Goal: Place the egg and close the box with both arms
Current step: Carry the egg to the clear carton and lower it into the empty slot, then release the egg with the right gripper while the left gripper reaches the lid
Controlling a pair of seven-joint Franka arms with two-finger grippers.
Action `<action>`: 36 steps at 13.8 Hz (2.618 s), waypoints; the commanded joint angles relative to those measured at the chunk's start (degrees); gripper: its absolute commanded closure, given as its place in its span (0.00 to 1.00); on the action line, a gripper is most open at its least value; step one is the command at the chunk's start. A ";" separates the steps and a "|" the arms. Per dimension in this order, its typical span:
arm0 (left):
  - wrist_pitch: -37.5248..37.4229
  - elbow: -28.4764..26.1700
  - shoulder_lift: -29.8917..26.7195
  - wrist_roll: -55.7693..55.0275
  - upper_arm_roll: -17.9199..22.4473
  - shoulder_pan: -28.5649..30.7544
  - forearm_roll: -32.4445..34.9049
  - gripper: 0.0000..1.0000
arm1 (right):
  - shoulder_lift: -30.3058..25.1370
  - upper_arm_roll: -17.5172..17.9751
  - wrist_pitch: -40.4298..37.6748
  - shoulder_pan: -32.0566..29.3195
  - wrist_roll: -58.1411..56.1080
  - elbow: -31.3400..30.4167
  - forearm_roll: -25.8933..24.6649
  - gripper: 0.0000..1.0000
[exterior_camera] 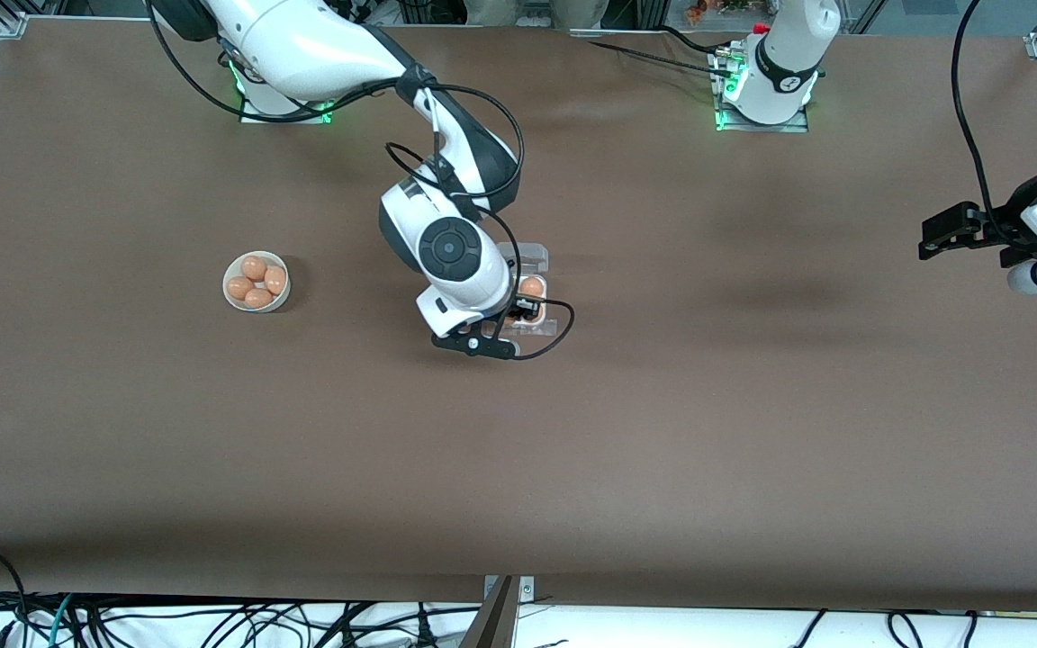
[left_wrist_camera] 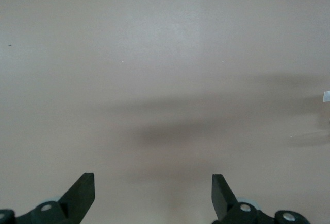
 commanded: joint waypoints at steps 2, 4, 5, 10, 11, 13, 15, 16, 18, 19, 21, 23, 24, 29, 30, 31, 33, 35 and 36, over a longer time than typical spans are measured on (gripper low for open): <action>-0.62 1.50 0.72 0.51 -0.24 -0.53 0.83 0.00 | 0.11 -0.48 1.69 1.10 1.85 -2.60 -2.30 1.00; -0.71 1.50 0.72 0.51 -0.33 -0.62 0.83 0.00 | 0.11 -0.57 2.65 1.36 2.02 -3.92 -2.39 1.00; -0.62 1.50 0.80 0.59 -0.50 -0.70 0.83 0.00 | 0.11 -0.65 2.83 1.80 2.89 -4.27 -2.56 1.00; -0.80 1.23 1.33 0.42 -1.73 -0.97 -2.15 0.00 | 0.03 -0.65 2.92 2.86 5.10 -6.21 -3.70 1.00; -0.88 1.06 1.51 0.42 -1.99 -1.14 -2.24 0.00 | 0.03 -0.65 3.01 2.95 5.36 -6.30 -4.23 1.00; -0.97 0.88 1.59 0.33 -2.26 -2.54 -2.25 0.00 | 0.11 -0.65 3.88 2.86 7.55 -6.39 -4.41 0.62; -1.24 0.79 1.94 0.33 -2.26 -4.39 -2.33 0.00 | 0.11 -0.65 4.06 2.95 9.14 -6.30 -4.84 0.00; -1.41 0.79 2.29 0.33 -2.26 -4.74 -3.12 0.00 | 0.03 -0.65 4.06 3.03 9.23 -6.30 -4.85 0.00; -2.11 0.79 2.65 -0.72 -2.26 -5.27 -5.57 0.00 | -0.15 -0.65 3.80 2.95 9.14 -6.21 -4.76 0.00; -2.12 0.79 2.74 -1.60 -2.35 -5.36 -6.19 0.00 | -0.32 -0.65 3.71 2.77 8.97 -6.12 -4.76 0.00; -2.12 0.62 3.78 -4.14 -2.35 -7.28 -8.21 0.00 | -0.94 -0.65 3.27 2.60 8.36 -6.21 -4.76 0.00; -2.12 0.62 5.01 -11.58 -2.43 -11.67 -8.40 0.03 | -2.95 -1.18 -0.22 1.81 7.74 -6.21 -4.67 0.00; -2.03 0.79 5.28 -15.19 -2.52 -13.69 -8.49 0.08 | -4.27 -1.96 -2.68 1.72 7.82 -6.30 -4.50 0.00; -1.94 1.06 9.50 -28.39 -2.52 -19.60 -19.44 0.64 | -14.80 -5.31 -11.57 -1.96 -2.08 -11.20 -2.56 0.00; -1.94 1.06 10.03 -30.59 -2.52 -20.12 -22.08 0.75 | -17.70 -5.49 -13.06 -3.28 -5.24 -13.40 -2.56 0.00; -1.85 1.14 10.99 -32.26 -2.61 -21.08 -23.76 0.82 | -20.69 -5.66 -13.60 -4.95 -8.75 -16.03 -2.39 0.00; -1.50 1.49 13.97 -34.81 -2.52 -23.89 -25.53 0.94 | -26.49 -8.11 -15.53 -7.68 -17.35 -20.78 -0.55 0.00; 0.42 1.67 16.09 -37.01 -2.61 -26.79 -25.80 0.95 | -32.37 -13.90 -17.11 -7.69 -26.59 -25.70 -0.37 0.00; 1.22 1.67 17.14 -38.07 -2.61 -28.29 -26.24 0.95 | -35.19 -16.62 -17.29 -7.69 -30.72 -28.33 -0.36 0.00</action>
